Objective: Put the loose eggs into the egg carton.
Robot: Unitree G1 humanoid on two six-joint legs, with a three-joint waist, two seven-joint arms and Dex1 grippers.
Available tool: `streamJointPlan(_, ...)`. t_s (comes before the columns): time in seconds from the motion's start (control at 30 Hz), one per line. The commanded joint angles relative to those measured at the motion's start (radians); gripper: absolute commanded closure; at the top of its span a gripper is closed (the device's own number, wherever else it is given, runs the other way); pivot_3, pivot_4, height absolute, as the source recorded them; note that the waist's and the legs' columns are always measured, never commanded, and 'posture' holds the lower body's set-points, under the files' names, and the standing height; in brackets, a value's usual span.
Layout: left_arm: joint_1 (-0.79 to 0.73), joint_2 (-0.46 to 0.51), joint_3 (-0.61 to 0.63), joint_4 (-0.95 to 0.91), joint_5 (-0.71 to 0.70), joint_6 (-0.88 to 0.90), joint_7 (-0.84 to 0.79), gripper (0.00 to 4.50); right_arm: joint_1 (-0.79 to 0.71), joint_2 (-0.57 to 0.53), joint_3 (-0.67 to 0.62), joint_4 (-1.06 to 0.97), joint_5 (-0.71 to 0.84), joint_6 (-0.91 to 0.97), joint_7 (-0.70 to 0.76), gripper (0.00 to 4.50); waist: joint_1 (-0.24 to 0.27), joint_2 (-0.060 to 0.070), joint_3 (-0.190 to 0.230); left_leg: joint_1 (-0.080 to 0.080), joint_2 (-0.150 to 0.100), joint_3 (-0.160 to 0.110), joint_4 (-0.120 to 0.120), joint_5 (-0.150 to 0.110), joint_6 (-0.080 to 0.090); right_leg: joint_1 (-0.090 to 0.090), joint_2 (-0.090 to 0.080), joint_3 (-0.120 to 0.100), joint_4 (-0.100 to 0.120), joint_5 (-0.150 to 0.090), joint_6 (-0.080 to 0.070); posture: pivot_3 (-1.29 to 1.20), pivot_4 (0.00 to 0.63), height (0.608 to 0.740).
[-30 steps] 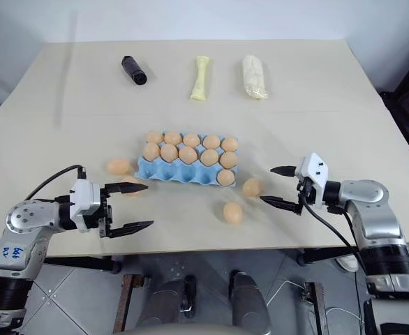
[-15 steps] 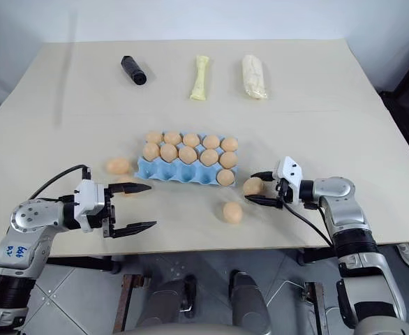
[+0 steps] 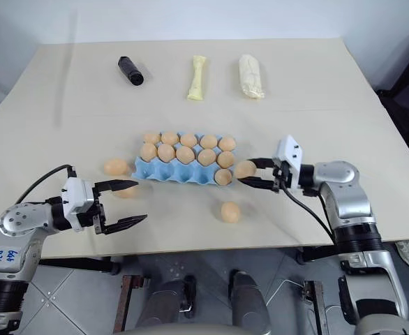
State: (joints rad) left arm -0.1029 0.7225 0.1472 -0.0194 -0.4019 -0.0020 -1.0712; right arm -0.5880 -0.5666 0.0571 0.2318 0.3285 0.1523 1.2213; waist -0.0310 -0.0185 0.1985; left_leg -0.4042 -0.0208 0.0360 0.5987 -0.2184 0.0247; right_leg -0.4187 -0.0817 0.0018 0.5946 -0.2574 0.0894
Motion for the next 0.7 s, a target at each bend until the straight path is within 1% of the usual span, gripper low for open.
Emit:
streamJointPlan(0.03,0.009,0.008,0.030,0.002,0.003,-0.009,0.011,0.00,-0.043,0.044,0.045,-0.040,-0.045,0.021,-0.066,2.45,0.001,0.000,0.000,0.000,0.000,0.000,0.000,0.000,0.000,0.000,0.000,0.000,0.000,0.000,0.000,0.00,0.150,0.740)
streamJointPlan(0.17,0.017,0.004,0.031,-0.004,0.003,-0.006,0.020,0.00,-0.102,0.123,0.090,0.026,-0.117,-0.033,-0.141,2.45,0.001,0.000,0.000,-0.001,0.000,0.001,0.000,-0.001,0.000,-0.001,-0.002,-0.002,-0.001,0.000,0.000,0.00,0.150,0.740)
streamJointPlan(0.23,0.022,0.003,0.032,-0.009,0.002,-0.006,0.023,0.00,-0.123,0.146,0.113,0.056,-0.129,-0.039,-0.130,2.45,0.001,0.000,0.000,-0.002,0.000,0.002,0.000,-0.001,0.000,-0.002,-0.003,-0.005,-0.001,0.000,0.000,0.00,0.150,0.740)
streamJointPlan(0.33,0.029,0.001,0.035,-0.016,0.000,-0.003,0.030,0.00,-0.141,0.181,0.112,0.072,-0.140,-0.049,-0.165,2.45,0.002,0.000,0.000,-0.003,0.000,0.003,0.000,-0.002,0.000,-0.006,-0.007,-0.012,0.004,0.001,0.000,0.00,0.150,0.740)
streamJointPlan(0.43,0.038,0.002,0.035,-0.024,-0.001,-0.004,0.035,0.00,-0.135,0.189,0.118,0.052,-0.129,-0.020,-0.154,1.65,0.001,0.000,0.000,-0.004,0.000,0.004,0.000,-0.003,-0.001,-0.009,-0.008,-0.015,0.008,0.000,0.000,0.00,0.150,0.740)
streamJointPlan(0.57,0.041,0.001,0.032,-0.034,-0.006,0.000,0.037,0.00,-0.109,0.169,0.105,-0.008,-0.109,0.009,-0.144,0.23,0.001,0.000,0.000,-0.004,0.000,0.004,0.001,-0.003,-0.001,-0.009,-0.009,-0.018,0.008,0.000,-0.001,0.00,0.150,0.740)
streamJointPlan(0.6,0.038,0.001,0.030,-0.036,-0.007,0.003,0.037,0.00,-0.097,0.156,0.097,-0.035,-0.096,0.019,-0.134,0.03,0.001,0.000,0.000,-0.004,0.000,0.004,0.001,-0.003,-0.001,-0.009,-0.010,-0.019,0.009,0.000,-0.001,0.00,0.150,0.740)
streamJointPlan(0.7,0.021,0.000,0.016,-0.044,-0.014,0.015,0.027,0.00,-0.028,0.091,0.046,-0.161,-0.015,0.065,-0.085,0.03,0.004,0.000,0.000,-0.004,0.000,0.004,0.003,-0.003,-0.001,-0.008,-0.011,-0.021,0.009,0.000,-0.001,0.00,0.150,0.740)
